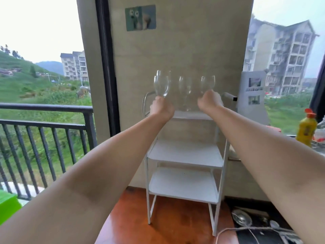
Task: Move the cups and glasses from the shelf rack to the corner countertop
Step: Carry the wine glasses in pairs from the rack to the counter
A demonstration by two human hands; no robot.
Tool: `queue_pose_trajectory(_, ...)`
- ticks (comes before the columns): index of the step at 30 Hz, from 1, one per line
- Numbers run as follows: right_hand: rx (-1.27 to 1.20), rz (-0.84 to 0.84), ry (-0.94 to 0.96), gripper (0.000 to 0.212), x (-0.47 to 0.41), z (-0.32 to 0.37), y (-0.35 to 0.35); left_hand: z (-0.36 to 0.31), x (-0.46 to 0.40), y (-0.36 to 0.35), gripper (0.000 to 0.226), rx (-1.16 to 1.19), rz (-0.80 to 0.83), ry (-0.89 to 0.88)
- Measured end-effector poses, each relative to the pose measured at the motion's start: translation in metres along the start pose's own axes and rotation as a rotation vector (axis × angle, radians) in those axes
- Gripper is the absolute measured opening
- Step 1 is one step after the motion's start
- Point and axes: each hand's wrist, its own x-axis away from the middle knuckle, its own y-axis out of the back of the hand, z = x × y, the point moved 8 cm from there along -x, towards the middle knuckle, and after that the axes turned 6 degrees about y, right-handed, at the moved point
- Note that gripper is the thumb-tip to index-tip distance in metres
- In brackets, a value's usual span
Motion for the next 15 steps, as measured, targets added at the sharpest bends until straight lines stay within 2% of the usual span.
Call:
queue_pose_trajectory(2, -0.129, 0.071, -0.111, 0.036, -0.011, -0.013, -0.011, 0.003, -0.008, -0.008, 0.044, 0.030, 0.042, 0.019)
queue_pose_trajectory(4, -0.391, 0.129, -0.216, 0.036, -0.024, -0.019, -0.029, 0.004, -0.020, -0.009, 0.034, 0.055, 0.059, 0.007)
queue_pose_trajectory(7, -0.729, 0.104, -0.342, 0.041, -0.036, -0.027, -0.046, 0.010, -0.037, -0.010, 0.022, 0.095, 0.058, 0.013)
queue_pose_trajectory(15, -0.937, 0.038, -0.449, 0.042, -0.049, -0.037, -0.064, 0.014, -0.058, -0.015, 0.032, 0.121, 0.043, 0.017)
